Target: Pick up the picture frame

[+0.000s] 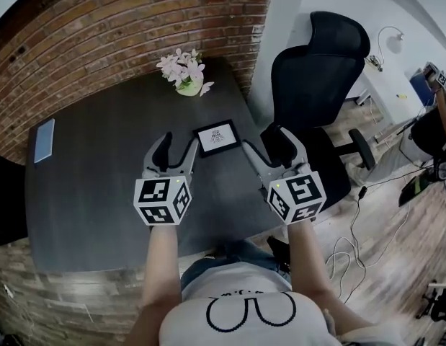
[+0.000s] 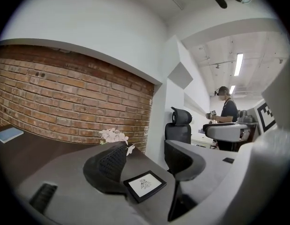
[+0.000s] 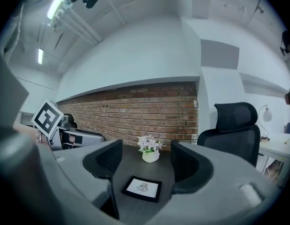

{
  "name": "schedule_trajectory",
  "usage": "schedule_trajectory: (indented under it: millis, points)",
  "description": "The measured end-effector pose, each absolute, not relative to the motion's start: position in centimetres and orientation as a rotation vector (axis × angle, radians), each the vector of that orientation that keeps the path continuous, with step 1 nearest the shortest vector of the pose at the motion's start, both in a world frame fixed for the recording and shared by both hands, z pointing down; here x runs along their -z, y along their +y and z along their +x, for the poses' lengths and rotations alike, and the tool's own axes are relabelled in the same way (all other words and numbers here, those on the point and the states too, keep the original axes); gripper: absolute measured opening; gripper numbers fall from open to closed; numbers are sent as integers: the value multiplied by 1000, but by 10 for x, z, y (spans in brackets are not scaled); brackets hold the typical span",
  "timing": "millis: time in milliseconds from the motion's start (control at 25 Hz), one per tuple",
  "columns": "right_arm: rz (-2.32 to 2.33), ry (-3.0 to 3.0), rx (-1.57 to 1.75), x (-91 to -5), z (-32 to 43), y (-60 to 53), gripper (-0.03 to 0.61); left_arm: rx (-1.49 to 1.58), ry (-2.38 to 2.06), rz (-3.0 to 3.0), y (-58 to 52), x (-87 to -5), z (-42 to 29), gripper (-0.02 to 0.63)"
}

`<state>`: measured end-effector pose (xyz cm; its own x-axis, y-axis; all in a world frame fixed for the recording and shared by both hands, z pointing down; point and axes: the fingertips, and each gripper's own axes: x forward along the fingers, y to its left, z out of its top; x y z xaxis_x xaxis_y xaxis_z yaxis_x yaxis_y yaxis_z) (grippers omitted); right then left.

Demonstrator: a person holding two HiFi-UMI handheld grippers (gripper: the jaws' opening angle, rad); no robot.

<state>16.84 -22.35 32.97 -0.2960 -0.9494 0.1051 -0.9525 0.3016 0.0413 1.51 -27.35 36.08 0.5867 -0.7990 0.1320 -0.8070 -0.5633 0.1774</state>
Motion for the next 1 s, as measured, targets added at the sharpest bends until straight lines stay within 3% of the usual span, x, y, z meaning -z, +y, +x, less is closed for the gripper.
schedule_trajectory:
  millis: [1000]
  points:
    - [1400,-2377,-531,-506,205,-353,245,-496,-1453,2071,-367,-550,49,245]
